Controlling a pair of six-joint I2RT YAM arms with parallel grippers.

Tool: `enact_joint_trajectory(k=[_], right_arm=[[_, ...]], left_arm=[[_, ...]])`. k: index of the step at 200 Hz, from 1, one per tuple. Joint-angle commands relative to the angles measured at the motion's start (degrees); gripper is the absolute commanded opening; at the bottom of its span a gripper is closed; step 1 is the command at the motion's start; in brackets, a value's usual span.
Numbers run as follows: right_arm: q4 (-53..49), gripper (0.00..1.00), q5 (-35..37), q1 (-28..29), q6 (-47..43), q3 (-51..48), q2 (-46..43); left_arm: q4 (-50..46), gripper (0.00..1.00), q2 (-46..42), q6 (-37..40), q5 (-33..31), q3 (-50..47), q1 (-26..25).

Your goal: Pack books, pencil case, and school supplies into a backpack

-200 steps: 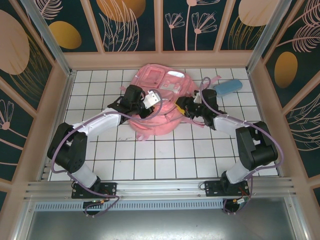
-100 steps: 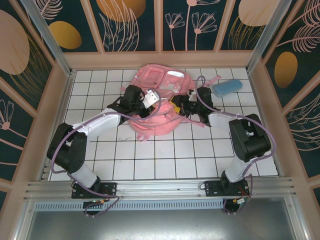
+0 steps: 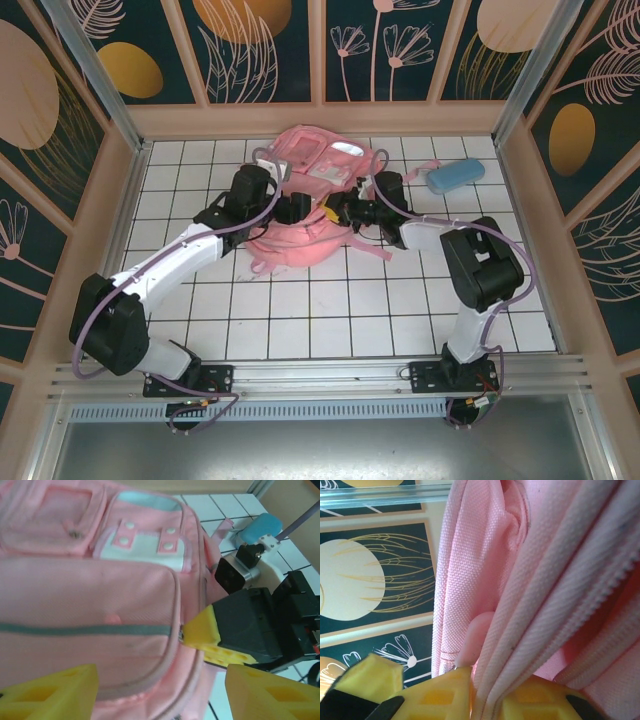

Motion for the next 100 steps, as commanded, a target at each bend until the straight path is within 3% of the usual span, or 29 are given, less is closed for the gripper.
enact_joint_trajectory(k=[1, 47, 100], right_arm=[[3.5, 0.18, 0.0, 0.7, -1.3, 3.1, 0.7], [1.6, 0.14, 1.1, 0.9, -2.9, 3.4, 0.6], [0.9, 0.11, 2.1, 1.5, -3.7, 3.3, 0.3]], left_arm=[[-8.0, 0.62, 0.4, -14.4, 2.2, 0.7, -1.3], [-6.4, 0.47, 1.0, -21.8, 3.7, -3.3, -2.5], [-4.7, 0.45, 5.3, -22.9, 8.0, -3.3, -3.6]])
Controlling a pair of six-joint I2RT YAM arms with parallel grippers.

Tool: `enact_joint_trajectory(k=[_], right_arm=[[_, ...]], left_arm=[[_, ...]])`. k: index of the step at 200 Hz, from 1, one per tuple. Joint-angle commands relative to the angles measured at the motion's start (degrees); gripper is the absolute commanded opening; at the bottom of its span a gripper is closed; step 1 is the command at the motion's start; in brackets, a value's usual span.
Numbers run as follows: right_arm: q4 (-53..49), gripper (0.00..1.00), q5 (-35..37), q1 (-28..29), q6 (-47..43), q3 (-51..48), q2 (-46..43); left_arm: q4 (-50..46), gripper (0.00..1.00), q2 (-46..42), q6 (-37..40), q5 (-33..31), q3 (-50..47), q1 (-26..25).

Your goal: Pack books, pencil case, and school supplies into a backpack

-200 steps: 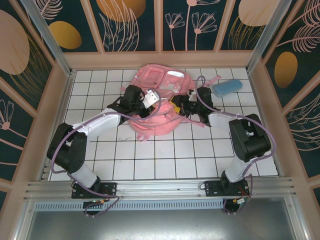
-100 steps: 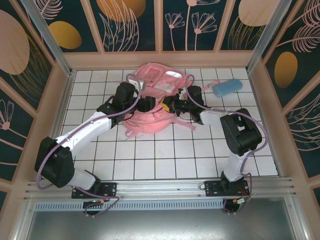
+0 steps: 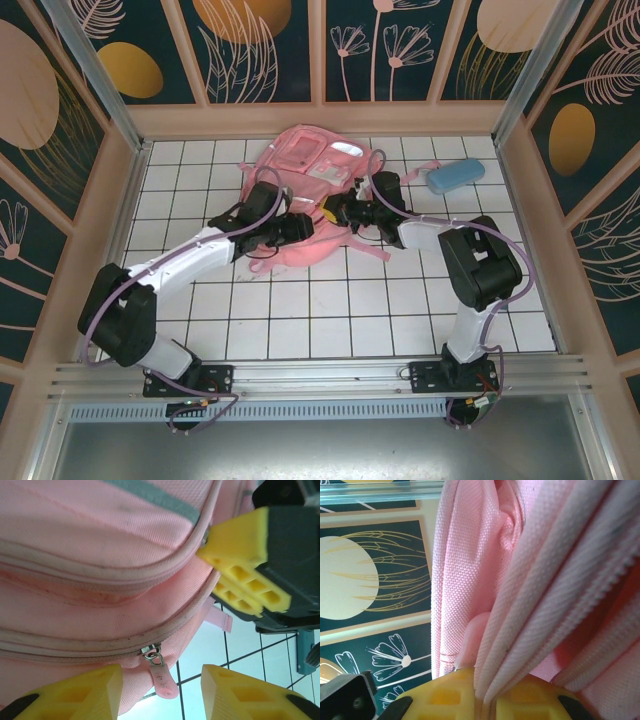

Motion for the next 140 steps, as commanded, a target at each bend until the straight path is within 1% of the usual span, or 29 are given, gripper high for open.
enact_joint_trajectory(k=[1, 32, 54, 66, 90, 102, 132, 140], right_arm=[[2.4, 0.11, 1.5, 1.0, -2.4, 2.8, -0.2], [2.0, 0.10, 1.8, 1.3, -2.8, 3.1, -0.1], [1.9, 0.10, 2.0, 1.6, -2.9, 3.2, -0.1], [1.5, 0.09, 2.2, 1.7, -3.2, 3.1, -0.3], [0.5, 0.08, 2.8, 1.7, -4.0, 3.1, -0.5], [0.0, 0.08, 3.2, 1.7, -4.4, 3.0, -0.6], [-2.1, 0.05, 5.4, 1.5, -5.6, 2.3, -1.7], [-2.6, 0.05, 6.1, 1.4, -6.0, 2.0, -2.1]], left_arm=[[1.0, 0.45, 1.4, -2.4, 2.8, -0.3, -0.7], [1.0, 0.41, 3.4, -3.0, 2.4, 0.6, -1.3], [0.7, 0.35, 4.4, -4.2, 1.7, 0.8, -1.6], [-0.1, 0.33, 4.6, -4.4, 0.3, 1.0, -1.7], [-2.4, 0.22, 4.5, -3.8, -2.7, 1.9, -1.7], [-2.9, 0.14, 4.3, -3.5, -3.6, 2.1, -1.7], [-4.5, 0.00, 4.1, -1.8, -5.2, 3.0, -1.7], [-5.3, 0.00, 4.1, -1.3, -6.2, 3.4, -1.7]])
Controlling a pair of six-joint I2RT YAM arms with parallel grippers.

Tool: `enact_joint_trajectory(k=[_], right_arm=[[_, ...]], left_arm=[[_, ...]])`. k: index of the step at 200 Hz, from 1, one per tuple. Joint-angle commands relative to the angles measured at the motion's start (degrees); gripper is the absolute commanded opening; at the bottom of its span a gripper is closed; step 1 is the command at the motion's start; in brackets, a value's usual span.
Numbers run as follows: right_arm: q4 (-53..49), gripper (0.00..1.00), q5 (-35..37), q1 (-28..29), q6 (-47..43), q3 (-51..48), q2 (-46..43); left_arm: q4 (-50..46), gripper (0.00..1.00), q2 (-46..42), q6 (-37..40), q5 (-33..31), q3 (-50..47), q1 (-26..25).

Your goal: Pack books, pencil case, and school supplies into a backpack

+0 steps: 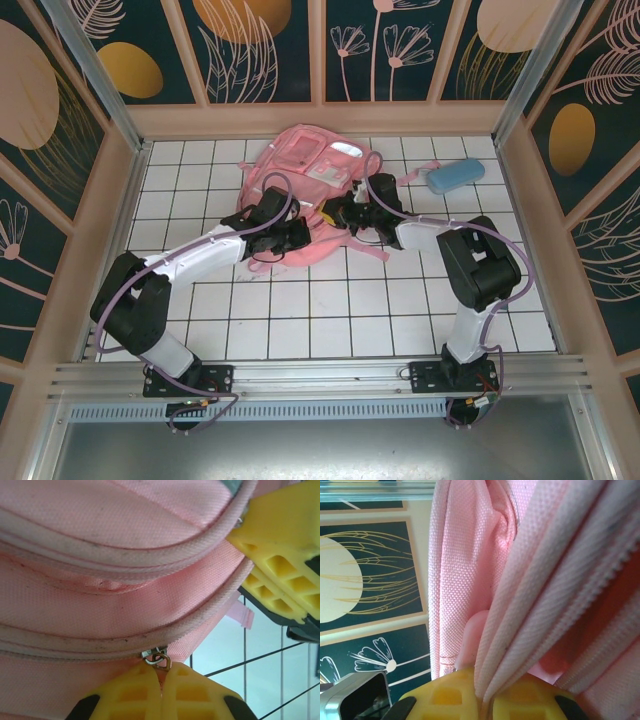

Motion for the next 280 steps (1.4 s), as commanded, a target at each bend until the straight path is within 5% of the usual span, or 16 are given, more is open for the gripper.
enact_joint_trajectory(k=[1, 117, 168, 203, 264, 280], right_arm=[[0.5, 0.05, 3.3, 0.4, -3.0, 1.8, -2.2], [-8.4, 0.03, 13.8, -1.4, -7.0, -1.3, -7.2], [-10.4, 0.04, 16.0, -4.1, -9.2, -3.0, -8.8], [-9.7, 0.04, 14.4, -4.4, -9.4, -2.9, -8.3], [-9.0, 0.04, 13.5, -4.4, -9.6, -3.3, -8.5], [-9.1, 0.04, 13.3, -4.5, -9.7, -3.1, -8.4]], left_arm=[[-3.3, 0.00, 0.1, 1.6, -3.8, 2.1, -0.2], [-11.0, 0.00, -3.2, 5.8, -16.2, -0.5, 2.4], [-4.6, 0.00, -3.0, 11.1, -10.6, -4.3, 11.9], [-1.4, 0.01, -0.9, 17.2, -4.7, -2.5, 12.9], [-2.1, 0.36, -1.6, 17.6, -0.1, -2.7, 12.8], [-2.8, 0.38, -1.1, 14.9, 0.5, -2.8, 12.8]])
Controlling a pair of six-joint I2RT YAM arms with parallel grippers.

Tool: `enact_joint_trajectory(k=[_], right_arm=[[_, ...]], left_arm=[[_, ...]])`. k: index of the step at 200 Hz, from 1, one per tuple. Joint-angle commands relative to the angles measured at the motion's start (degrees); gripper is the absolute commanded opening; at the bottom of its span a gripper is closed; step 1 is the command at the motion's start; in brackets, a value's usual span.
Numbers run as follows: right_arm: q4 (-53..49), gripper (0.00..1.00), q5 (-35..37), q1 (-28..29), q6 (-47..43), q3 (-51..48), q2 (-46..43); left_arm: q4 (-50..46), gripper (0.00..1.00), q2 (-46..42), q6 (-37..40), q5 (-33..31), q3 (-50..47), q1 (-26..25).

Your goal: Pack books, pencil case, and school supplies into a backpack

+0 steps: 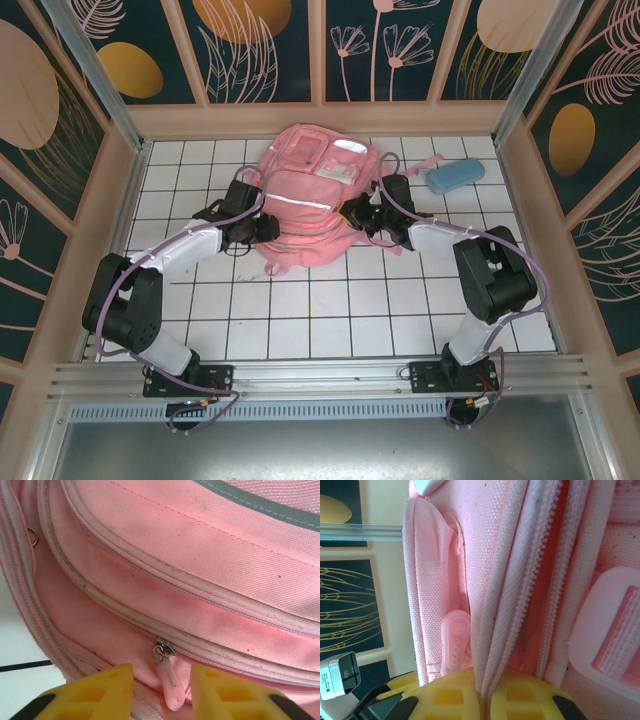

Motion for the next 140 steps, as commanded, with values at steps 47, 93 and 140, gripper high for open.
enact_joint_trajectory(k=[47, 93, 140], right_arm=[[1.8, 0.04, 3.2, -1.3, -1.7, -0.8, -2.2], [2.3, 0.04, 2.8, -1.3, -1.5, -1.1, -2.1], [2.0, 0.04, 3.1, -1.5, -1.6, -1.4, -2.4]], left_arm=[[-2.9, 0.22, 4.1, -3.7, 3.9, 1.6, 0.0], [-3.6, 0.35, 7.0, -2.4, 6.6, 2.9, 0.0], [-0.1, 0.08, 7.2, -1.5, 8.4, 2.8, 0.0]])
